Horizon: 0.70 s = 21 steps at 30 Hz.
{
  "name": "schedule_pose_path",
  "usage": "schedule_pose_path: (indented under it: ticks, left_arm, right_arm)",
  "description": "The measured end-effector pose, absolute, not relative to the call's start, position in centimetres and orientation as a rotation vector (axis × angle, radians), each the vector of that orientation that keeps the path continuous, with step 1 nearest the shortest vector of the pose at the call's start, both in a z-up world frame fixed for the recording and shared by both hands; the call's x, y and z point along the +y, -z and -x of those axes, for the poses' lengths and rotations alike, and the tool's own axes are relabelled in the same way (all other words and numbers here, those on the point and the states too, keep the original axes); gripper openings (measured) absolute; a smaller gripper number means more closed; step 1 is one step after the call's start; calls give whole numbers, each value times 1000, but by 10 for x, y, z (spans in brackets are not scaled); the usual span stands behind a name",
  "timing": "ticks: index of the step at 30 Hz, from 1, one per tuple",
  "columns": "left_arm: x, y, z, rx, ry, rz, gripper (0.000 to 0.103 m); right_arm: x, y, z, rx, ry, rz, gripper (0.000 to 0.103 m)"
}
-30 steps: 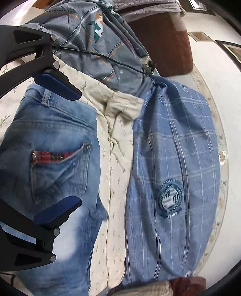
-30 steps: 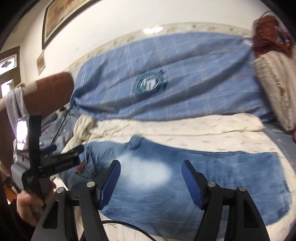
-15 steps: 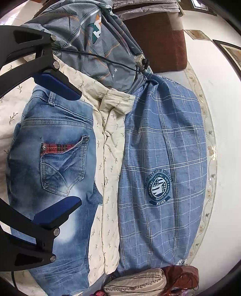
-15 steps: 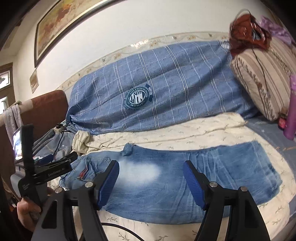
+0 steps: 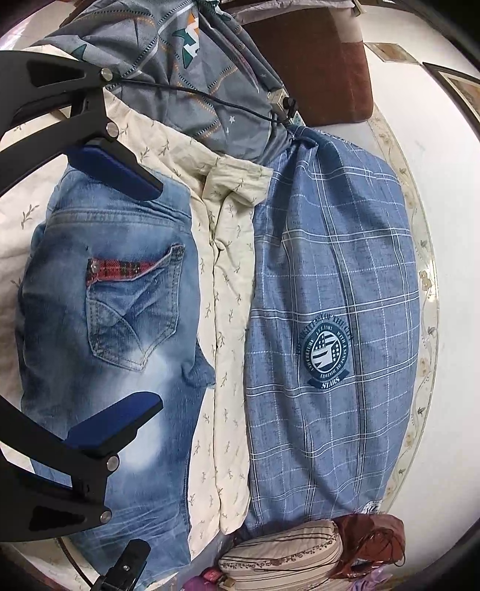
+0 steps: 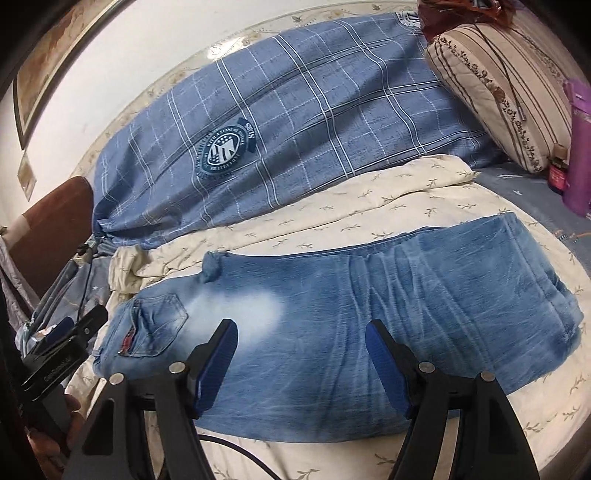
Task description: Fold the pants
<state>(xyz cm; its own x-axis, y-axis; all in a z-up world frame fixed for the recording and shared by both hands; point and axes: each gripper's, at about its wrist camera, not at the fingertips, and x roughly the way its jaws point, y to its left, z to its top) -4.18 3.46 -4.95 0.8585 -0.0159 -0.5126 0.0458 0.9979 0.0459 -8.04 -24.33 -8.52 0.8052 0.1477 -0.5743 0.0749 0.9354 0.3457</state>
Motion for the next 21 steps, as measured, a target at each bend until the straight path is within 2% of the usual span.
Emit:
schedule_pose_path:
  ticks: [21]
  left_arm:
    - [2, 59, 38, 582, 85, -97, 103]
  right_arm:
    - [-278, 87, 83, 646, 10, -418, 75]
